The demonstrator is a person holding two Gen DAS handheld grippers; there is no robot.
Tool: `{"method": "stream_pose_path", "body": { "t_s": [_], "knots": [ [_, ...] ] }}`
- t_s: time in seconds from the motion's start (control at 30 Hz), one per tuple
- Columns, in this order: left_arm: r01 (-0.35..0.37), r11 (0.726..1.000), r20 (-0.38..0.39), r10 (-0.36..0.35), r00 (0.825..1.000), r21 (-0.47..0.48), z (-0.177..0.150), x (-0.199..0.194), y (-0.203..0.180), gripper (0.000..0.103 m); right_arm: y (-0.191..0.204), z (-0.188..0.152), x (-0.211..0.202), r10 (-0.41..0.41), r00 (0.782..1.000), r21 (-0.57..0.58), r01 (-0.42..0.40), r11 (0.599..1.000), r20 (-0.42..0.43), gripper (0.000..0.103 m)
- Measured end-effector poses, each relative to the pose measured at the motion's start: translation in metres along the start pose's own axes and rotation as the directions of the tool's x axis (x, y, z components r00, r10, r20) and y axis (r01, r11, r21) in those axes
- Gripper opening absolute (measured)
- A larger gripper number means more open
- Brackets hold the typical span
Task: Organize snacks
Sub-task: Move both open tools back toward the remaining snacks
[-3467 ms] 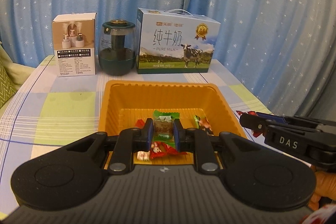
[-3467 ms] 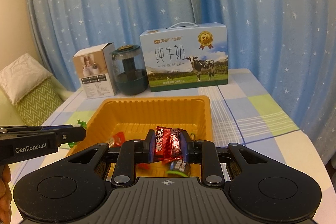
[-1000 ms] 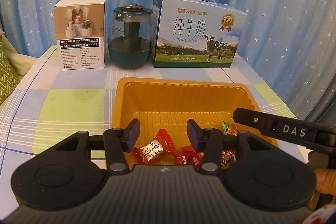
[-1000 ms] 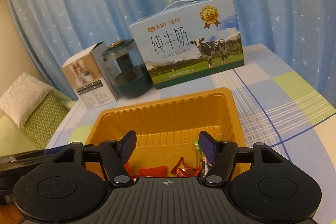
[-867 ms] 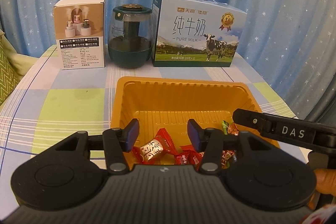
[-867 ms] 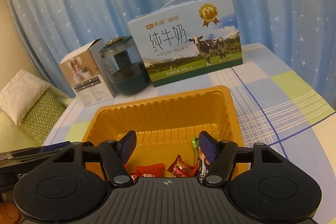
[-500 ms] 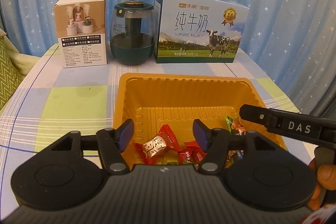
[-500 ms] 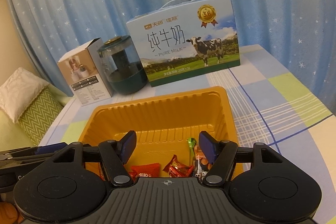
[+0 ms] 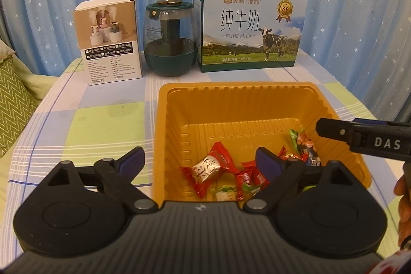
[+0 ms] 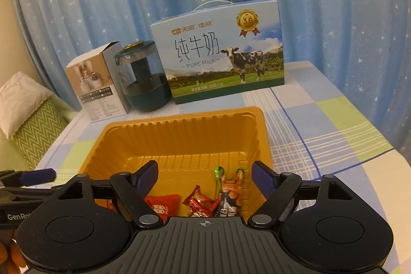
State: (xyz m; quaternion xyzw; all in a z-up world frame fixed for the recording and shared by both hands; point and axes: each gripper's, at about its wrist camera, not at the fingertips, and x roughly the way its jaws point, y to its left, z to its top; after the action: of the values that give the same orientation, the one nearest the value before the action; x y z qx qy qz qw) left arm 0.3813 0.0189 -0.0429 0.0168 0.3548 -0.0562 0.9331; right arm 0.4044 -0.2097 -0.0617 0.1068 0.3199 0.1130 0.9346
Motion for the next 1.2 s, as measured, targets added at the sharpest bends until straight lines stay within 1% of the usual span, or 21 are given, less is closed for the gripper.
{"method": "stream_pose_path", "body": {
  "t_s": [0.23,0.37,0.53,0.67,0.83,1.0,1.2],
  "knots": [
    [-0.015,0.999,0.003,0.015,1.0,0.051,-0.008,-0.009,-0.008,0.1,-0.001,-0.012,-0.01,-0.019,1.0,-0.042,0.018,0.999,-0.016,0.083],
    [-0.024,0.997,0.012,0.023,1.0,0.079,-0.012,-0.017,-0.013,0.101,-0.002,-0.014,-0.021,-0.018,1.0,-0.039,0.018,0.999,-0.003,0.083],
    [-0.007,0.995,0.027,0.004,1.0,0.096,-0.018,-0.032,-0.012,0.101,-0.001,-0.021,-0.044,-0.007,1.0,-0.048,0.008,0.999,0.018,0.083],
    [-0.005,0.996,0.031,0.002,1.0,0.085,-0.025,-0.048,-0.007,0.101,-0.002,-0.032,-0.064,0.002,1.0,-0.046,-0.001,0.999,0.017,0.083],
    [0.01,0.999,0.043,-0.012,0.999,0.054,-0.039,-0.075,-0.001,0.101,0.0,-0.049,-0.085,0.004,1.0,-0.072,-0.003,0.997,0.006,0.083],
    [0.019,0.999,0.047,-0.021,0.999,0.04,-0.056,-0.098,0.004,0.101,0.002,-0.073,-0.103,0.012,1.0,-0.104,-0.014,0.994,-0.024,0.083],
    [0.024,1.0,0.031,-0.024,0.999,0.014,-0.08,-0.12,0.012,0.101,0.008,-0.103,-0.119,0.027,0.997,-0.15,-0.038,0.988,-0.071,0.083]
  ]
}}
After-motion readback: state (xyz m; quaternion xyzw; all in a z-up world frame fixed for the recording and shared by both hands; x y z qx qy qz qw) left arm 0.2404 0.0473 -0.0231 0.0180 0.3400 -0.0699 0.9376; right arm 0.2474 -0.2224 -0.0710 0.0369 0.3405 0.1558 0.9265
